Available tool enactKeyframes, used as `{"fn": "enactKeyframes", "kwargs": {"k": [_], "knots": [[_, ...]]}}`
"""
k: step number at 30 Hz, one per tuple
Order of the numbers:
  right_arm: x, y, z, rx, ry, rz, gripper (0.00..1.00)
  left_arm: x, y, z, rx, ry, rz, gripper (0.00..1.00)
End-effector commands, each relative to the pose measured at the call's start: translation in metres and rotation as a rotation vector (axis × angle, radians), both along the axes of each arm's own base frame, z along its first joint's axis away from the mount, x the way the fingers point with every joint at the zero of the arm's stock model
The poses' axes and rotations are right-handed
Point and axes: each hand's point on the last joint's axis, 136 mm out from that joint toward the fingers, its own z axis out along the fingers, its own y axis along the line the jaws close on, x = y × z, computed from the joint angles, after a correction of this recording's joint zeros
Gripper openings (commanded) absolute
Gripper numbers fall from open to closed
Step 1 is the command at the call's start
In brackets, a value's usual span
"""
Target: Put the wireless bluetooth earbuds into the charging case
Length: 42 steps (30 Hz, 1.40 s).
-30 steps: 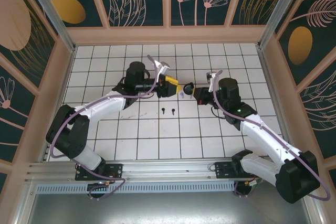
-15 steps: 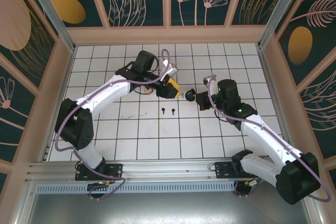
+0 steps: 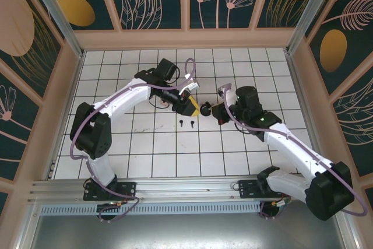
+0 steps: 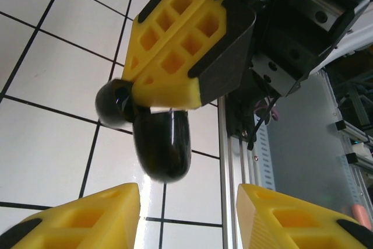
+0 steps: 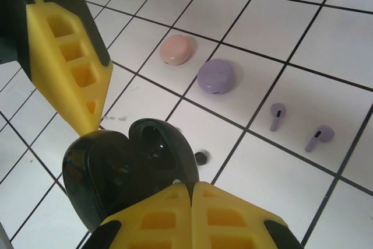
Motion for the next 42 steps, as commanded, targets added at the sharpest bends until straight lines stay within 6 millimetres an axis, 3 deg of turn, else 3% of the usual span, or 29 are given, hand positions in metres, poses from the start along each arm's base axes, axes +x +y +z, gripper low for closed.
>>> {"fn": "enactKeyframes", "kwargs": {"k": [1,10,31,42], "knots": [[0.001,0.012,0.016,0.011,-0.03,0.038,0.0,-0.006,-0.006,0.004,-0.029,0.017,-0.046,0.47],[-0.004,0.029,0.015,-0.006,-0.032,0.073,0.0,-0.005,-0.007,0.001,-0.029,0.016,-0.046,0.45],[-0.003,0.031,0.028,0.027,-0.051,0.057,0.0,-0.001,-0.008,-0.007,-0.028,0.002,-0.022,0.39],[-0.003,0.031,0.031,0.034,-0.057,0.048,0.0,0.003,-0.01,-0.005,-0.052,-0.013,0.008,0.21]]}}
